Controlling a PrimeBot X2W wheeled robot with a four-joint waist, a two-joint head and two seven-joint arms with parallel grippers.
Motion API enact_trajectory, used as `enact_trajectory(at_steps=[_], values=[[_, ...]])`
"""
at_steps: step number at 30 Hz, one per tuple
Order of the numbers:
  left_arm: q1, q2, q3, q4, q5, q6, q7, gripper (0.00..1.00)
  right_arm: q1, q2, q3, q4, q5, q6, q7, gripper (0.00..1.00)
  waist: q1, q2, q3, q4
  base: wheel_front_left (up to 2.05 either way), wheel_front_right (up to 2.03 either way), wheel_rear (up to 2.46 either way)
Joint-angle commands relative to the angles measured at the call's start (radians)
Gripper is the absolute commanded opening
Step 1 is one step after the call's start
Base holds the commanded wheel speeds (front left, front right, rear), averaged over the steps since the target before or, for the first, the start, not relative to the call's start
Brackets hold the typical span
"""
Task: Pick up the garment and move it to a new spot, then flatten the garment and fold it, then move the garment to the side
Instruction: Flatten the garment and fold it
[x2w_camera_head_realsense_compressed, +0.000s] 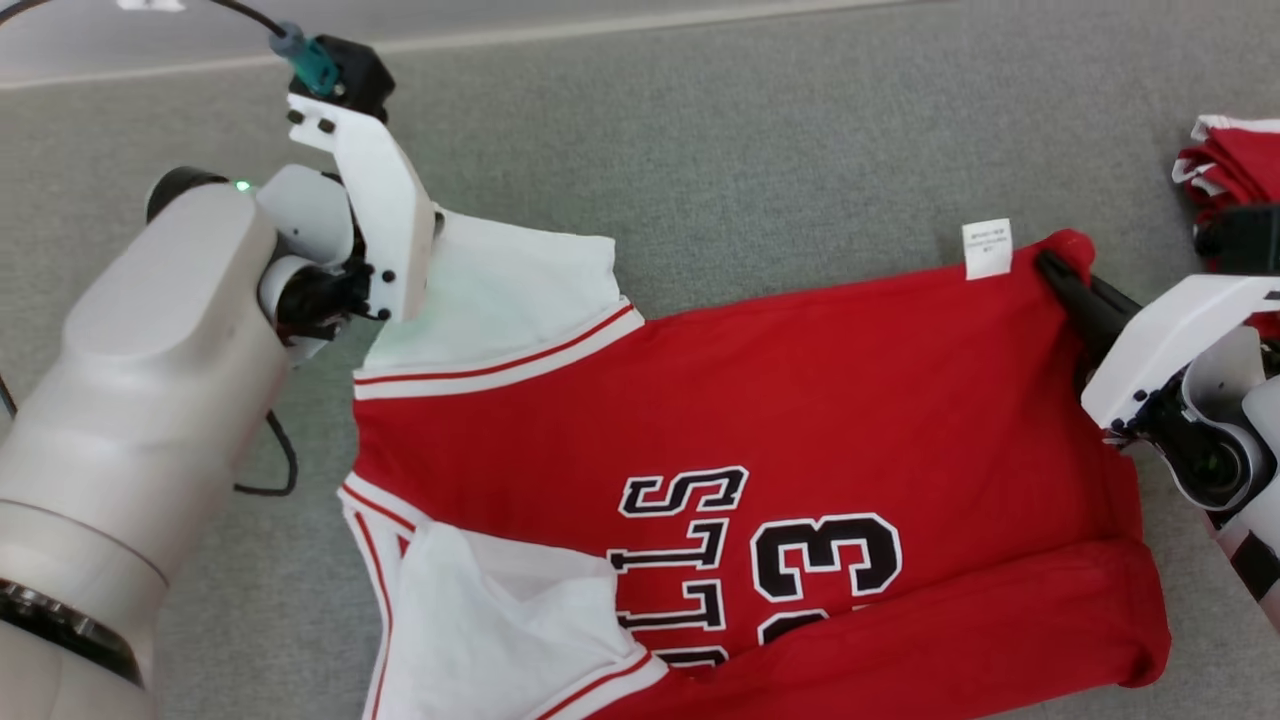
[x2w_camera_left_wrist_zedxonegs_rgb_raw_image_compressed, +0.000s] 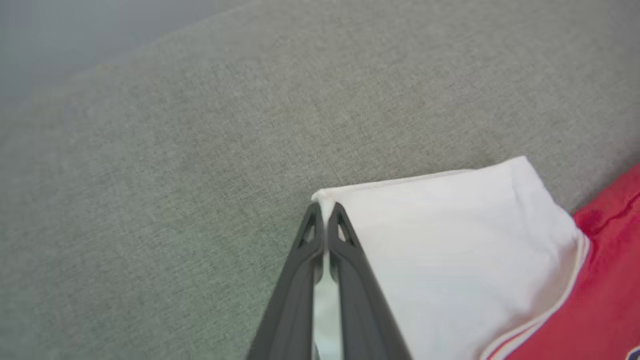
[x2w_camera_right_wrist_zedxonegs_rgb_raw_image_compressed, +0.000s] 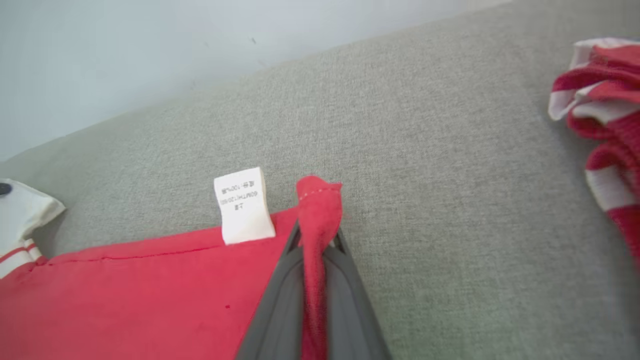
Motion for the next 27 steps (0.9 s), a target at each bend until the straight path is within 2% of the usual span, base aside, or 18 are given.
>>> enact_trajectory(at_steps=[1,7,14,20,27], values=[[0.015,0.009,-0.005,0.002,0.003,-0.003,-0.038,0.00,0.001,0.000,-0.004,0.033,0.009,-0.002,-0.045,0.00,-0.0001,0.0000,-0.031,0.011,0.00,0.00,0.00],[0.052,0.024,-0.039,-0.006,-0.016,-0.001,-0.091,0.00,0.011,0.022,0.016,0.144,0.010,-0.002,-0.124,0.00,-0.0001,0.0000,-0.114,0.030,0.00,0.00,0.00],[0.124,0.058,-0.080,-0.056,-0.100,-0.002,-0.071,0.00,0.074,0.032,0.053,0.196,0.029,-0.002,-0.159,0.00,-0.0001,0.0000,-0.239,0.055,0.00,0.00,0.00],[0.187,0.121,-0.132,-0.171,-0.202,-0.002,0.031,0.00,0.155,0.017,0.085,0.192,0.050,-0.002,-0.185,0.00,-0.0001,0.0000,-0.345,0.086,0.00,0.00,0.00],[0.260,0.198,-0.191,-0.352,-0.305,-0.002,0.183,0.00,0.223,-0.016,0.132,0.169,0.068,-0.002,-0.174,0.00,-0.0001,0.0000,-0.420,0.111,0.00,0.00,0.00]])
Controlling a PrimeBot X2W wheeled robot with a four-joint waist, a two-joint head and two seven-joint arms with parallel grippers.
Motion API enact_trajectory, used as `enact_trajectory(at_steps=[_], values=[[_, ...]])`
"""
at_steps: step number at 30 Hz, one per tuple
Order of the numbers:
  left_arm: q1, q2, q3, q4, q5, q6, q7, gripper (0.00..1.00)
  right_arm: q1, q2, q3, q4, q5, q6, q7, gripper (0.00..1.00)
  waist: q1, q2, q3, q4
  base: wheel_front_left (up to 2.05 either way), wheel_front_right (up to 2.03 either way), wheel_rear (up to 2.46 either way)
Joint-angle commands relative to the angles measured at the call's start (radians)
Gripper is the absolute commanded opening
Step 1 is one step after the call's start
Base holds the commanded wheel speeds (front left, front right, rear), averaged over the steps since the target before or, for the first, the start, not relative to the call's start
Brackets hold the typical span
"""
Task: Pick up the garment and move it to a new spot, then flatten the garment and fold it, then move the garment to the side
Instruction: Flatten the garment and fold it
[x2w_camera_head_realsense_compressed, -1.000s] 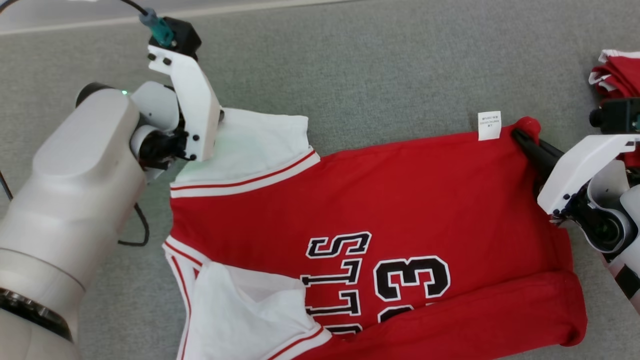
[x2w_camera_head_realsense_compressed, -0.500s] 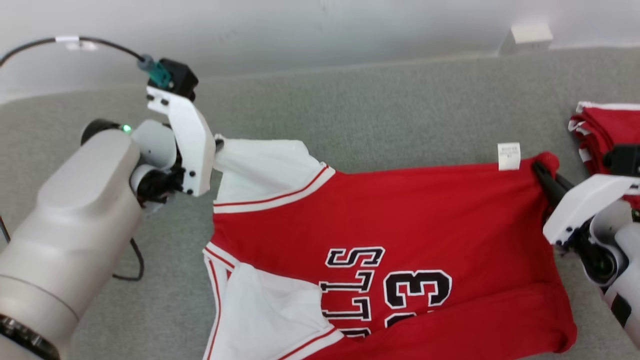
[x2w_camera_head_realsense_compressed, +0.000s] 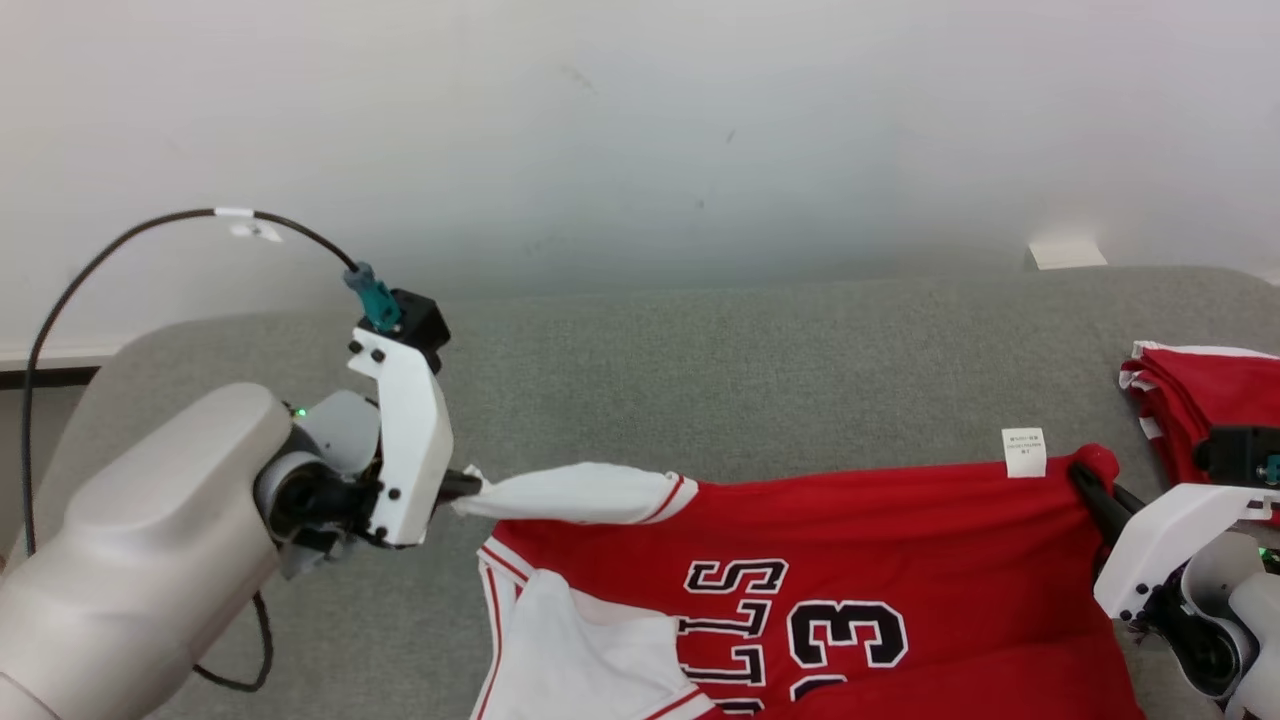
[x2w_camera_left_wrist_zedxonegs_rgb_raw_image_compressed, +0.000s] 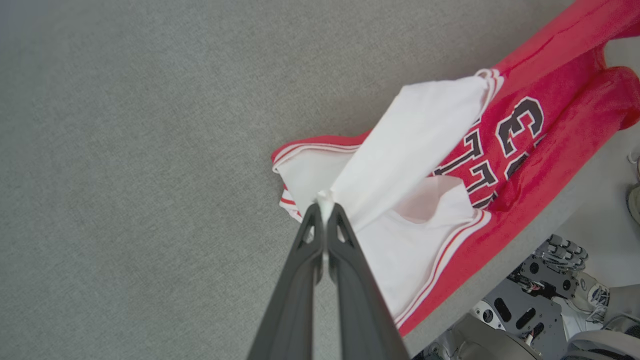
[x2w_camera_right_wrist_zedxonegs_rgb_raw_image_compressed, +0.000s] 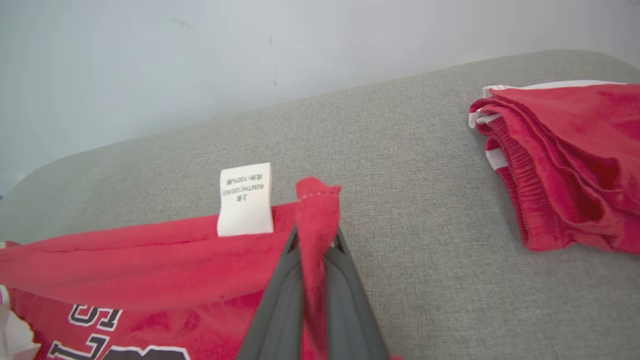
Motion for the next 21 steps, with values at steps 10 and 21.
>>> enact_trajectory(at_steps=[10,21], values=[[0.104,0.085,-0.026,-0.263,-0.131,0.031,0.170,0.00,0.052,-0.075,0.077,-0.047,0.016,-0.002,0.045,0.27,0.0002,0.0000,-0.049,0.031,0.00,0.00,0.00],[0.207,0.098,-0.069,-0.381,-0.179,0.083,0.213,0.00,0.051,-0.122,0.184,-0.080,0.003,-0.002,0.097,0.37,0.0002,0.0000,-0.032,0.006,0.00,0.00,0.00]])
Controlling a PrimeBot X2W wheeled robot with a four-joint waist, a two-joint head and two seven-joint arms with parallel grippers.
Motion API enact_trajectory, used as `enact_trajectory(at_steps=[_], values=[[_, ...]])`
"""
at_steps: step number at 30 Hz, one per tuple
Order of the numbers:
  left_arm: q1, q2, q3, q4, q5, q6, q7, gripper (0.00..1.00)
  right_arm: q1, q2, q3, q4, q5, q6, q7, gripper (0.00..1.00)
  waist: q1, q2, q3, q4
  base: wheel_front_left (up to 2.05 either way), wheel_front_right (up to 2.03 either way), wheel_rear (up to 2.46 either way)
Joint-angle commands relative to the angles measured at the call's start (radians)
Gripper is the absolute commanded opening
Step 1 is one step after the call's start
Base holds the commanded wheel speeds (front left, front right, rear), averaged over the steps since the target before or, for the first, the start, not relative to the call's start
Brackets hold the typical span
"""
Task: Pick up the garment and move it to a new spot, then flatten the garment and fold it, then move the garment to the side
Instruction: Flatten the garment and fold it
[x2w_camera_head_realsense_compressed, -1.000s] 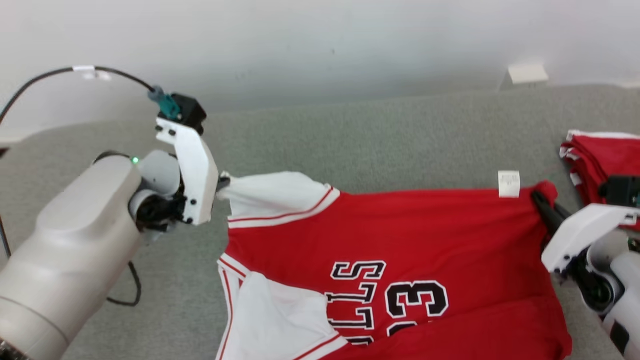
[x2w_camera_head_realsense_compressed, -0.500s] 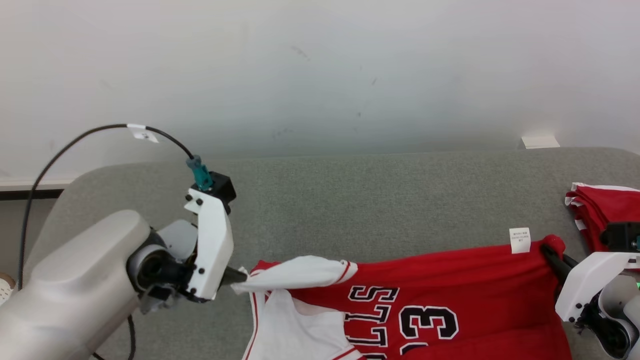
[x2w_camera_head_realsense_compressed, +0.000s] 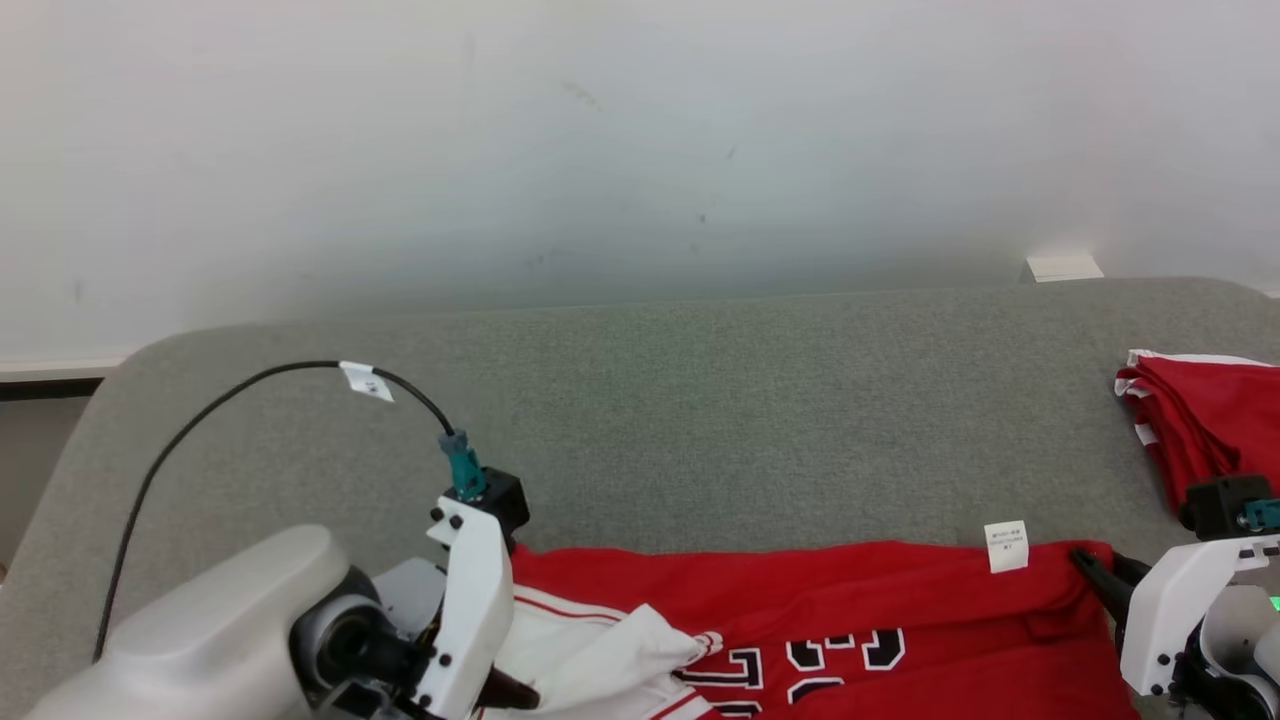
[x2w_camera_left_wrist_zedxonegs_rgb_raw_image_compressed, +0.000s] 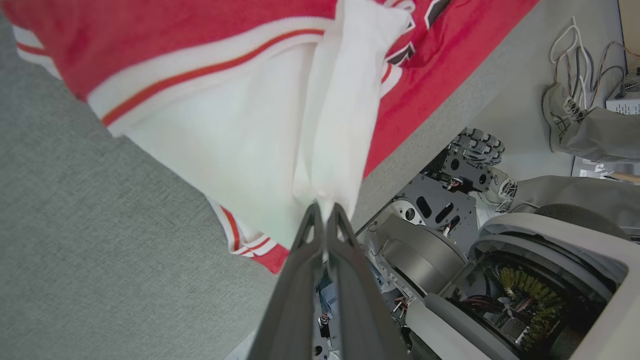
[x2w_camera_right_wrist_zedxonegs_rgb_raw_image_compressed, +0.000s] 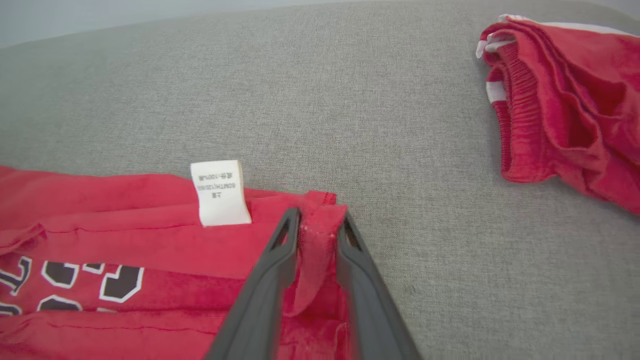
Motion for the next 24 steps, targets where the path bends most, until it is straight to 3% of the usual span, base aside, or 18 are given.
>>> enact_trajectory(at_steps=[1,2,3,4,5,6,11,16,24], values=[[0.021,0.002,-0.004,-0.007,-0.010,0.006,0.004,0.00,0.006,-0.015,0.009,0.001,0.000,-0.002,-0.005,0.41,0.0001,-0.0001,0.002,-0.005,0.00,0.00,0.00],[0.026,0.003,-0.005,-0.007,-0.010,0.007,0.003,0.00,0.005,-0.018,0.016,0.005,0.000,-0.002,-0.006,0.43,0.0001,-0.0001,0.002,-0.007,0.00,0.00,0.00],[0.031,0.006,-0.007,-0.006,-0.008,0.008,-0.002,0.00,0.003,-0.020,0.024,0.011,0.001,-0.002,0.000,0.89,0.0001,-0.0001,0.002,-0.010,0.00,0.00,0.00],[0.037,0.007,-0.008,-0.003,-0.007,0.010,-0.006,0.40,0.002,-0.021,0.032,0.013,0.000,-0.002,0.004,1.00,0.0001,-0.0001,0.002,-0.012,0.00,0.00,0.00],[0.045,0.008,-0.012,0.001,-0.011,0.011,-0.005,0.90,0.000,-0.023,0.041,0.013,-0.001,-0.002,0.004,1.00,0.0001,-0.0001,0.001,-0.014,0.00,0.00,0.00],[0.052,0.011,-0.015,0.006,-0.012,0.013,0.000,1.00,-0.002,-0.026,0.050,0.014,-0.002,-0.002,0.007,1.00,0.0001,-0.0001,0.000,-0.016,0.00,0.00,0.00],[0.070,0.024,-0.022,0.031,0.000,0.017,-0.008,1.00,-0.004,-0.052,0.082,0.003,0.015,-0.002,0.009,1.00,0.0001,-0.0001,-0.012,-0.023,0.00,0.00,0.00],[0.059,0.037,0.005,0.035,0.009,0.018,-0.054,1.00,-0.022,-0.084,0.069,-0.013,0.035,-0.002,-0.058,1.00,0.0001,-0.0001,-0.029,-0.021,0.00,0.00,0.00],[0.057,0.051,0.117,0.016,0.110,0.014,-0.372,1.00,-0.044,-0.125,-0.014,-0.090,0.061,-0.002,-0.271,1.00,0.0001,-0.0001,-0.049,-0.017,0.00,0.00,0.00]])
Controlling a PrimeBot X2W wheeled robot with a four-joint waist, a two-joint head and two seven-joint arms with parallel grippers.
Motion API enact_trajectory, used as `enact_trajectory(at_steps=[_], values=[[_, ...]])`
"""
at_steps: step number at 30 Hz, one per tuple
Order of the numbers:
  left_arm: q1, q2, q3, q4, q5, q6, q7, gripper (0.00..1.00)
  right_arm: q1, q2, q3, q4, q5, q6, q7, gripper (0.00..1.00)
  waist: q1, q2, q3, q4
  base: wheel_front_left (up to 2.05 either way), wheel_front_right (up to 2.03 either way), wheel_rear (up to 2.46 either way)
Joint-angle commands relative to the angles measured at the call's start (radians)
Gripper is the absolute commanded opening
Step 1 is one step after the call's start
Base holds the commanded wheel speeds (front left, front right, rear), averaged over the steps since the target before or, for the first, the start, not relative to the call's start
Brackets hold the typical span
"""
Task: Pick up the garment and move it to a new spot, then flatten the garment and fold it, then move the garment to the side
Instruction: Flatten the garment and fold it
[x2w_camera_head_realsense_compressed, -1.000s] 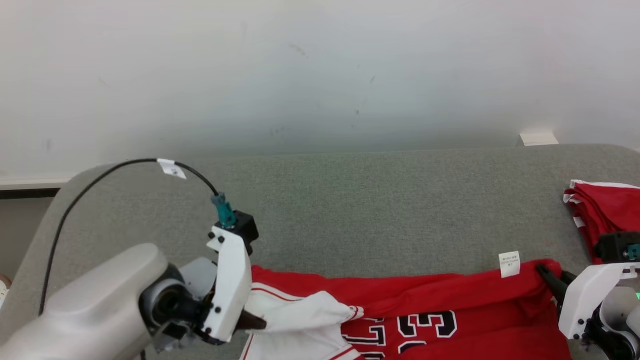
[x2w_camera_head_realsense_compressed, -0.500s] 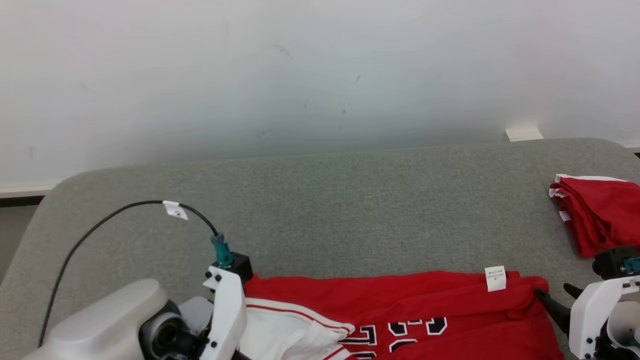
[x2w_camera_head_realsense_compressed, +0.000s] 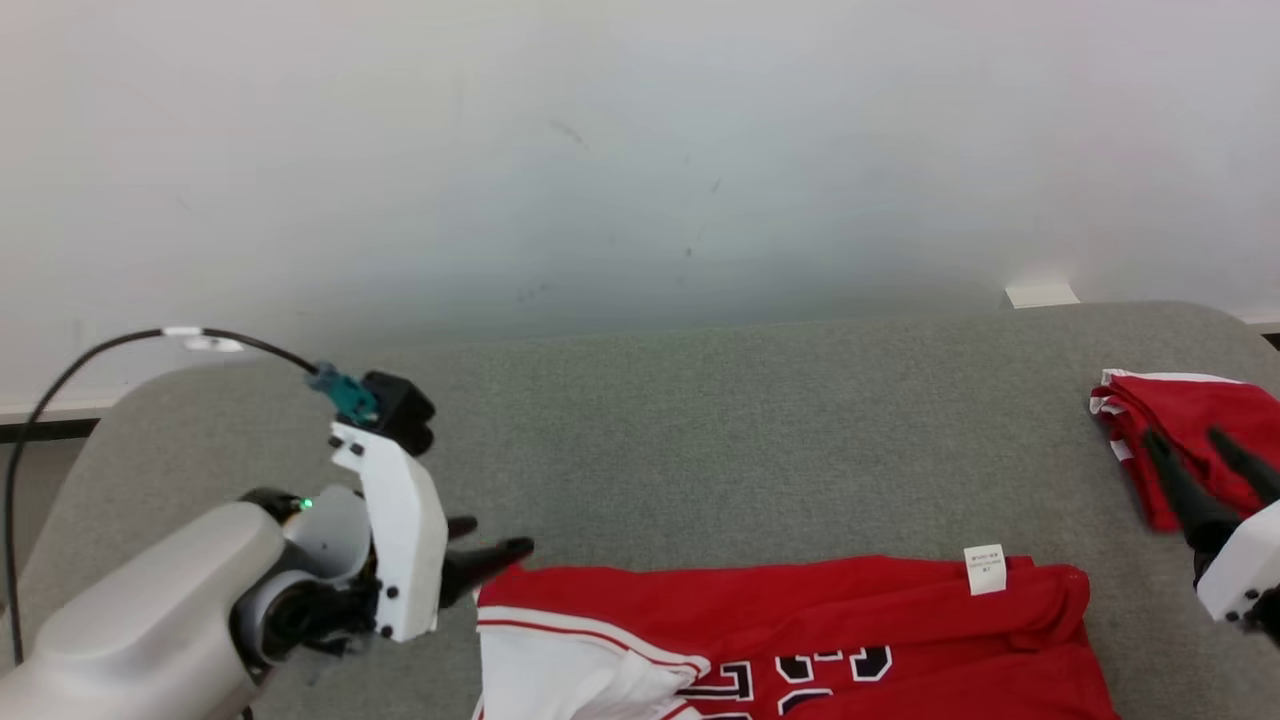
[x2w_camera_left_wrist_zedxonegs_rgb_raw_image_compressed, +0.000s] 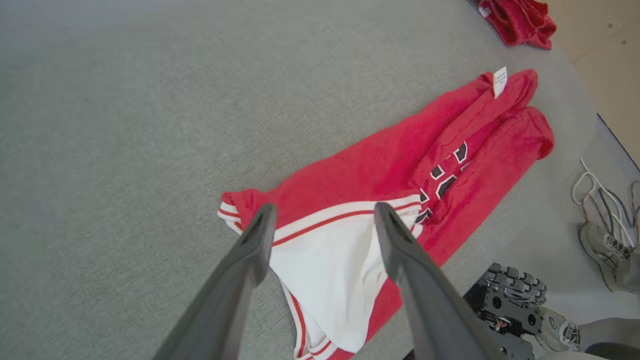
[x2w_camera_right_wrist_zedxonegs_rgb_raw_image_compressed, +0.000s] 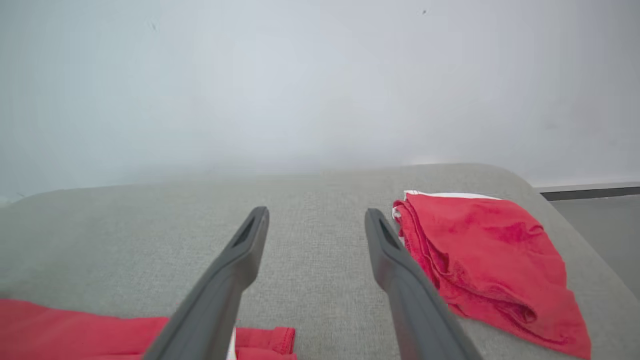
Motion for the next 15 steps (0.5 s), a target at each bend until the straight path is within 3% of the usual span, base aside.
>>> enact_trajectory(at_steps=[1,5,8,15], values=[[0.021,0.013,0.018,-0.003,0.031,0.006,-0.063,1.00,-0.008,-0.008,-0.020,-0.019,-0.004,-0.002,-0.039,1.00,0.0000,-0.0001,-0.004,0.001,0.00,0.00,0.00],[0.056,0.030,0.081,-0.021,0.086,0.041,-0.260,1.00,0.007,-0.005,-0.105,-0.071,-0.035,-0.002,-0.083,1.00,0.0000,-0.0001,-0.012,0.000,0.00,0.00,0.00],[0.104,0.051,0.122,-0.036,0.125,0.095,-0.407,1.00,0.042,0.011,-0.249,-0.131,-0.105,-0.002,-0.086,1.00,0.0000,-0.0001,-0.014,-0.003,0.00,0.00,0.00],[0.257,0.041,0.223,-0.091,0.205,0.295,-0.767,1.00,0.304,0.112,-0.629,-0.295,-0.377,-0.002,-0.086,1.00,0.0000,-0.0001,-0.025,0.012,0.00,0.00,0.00]])
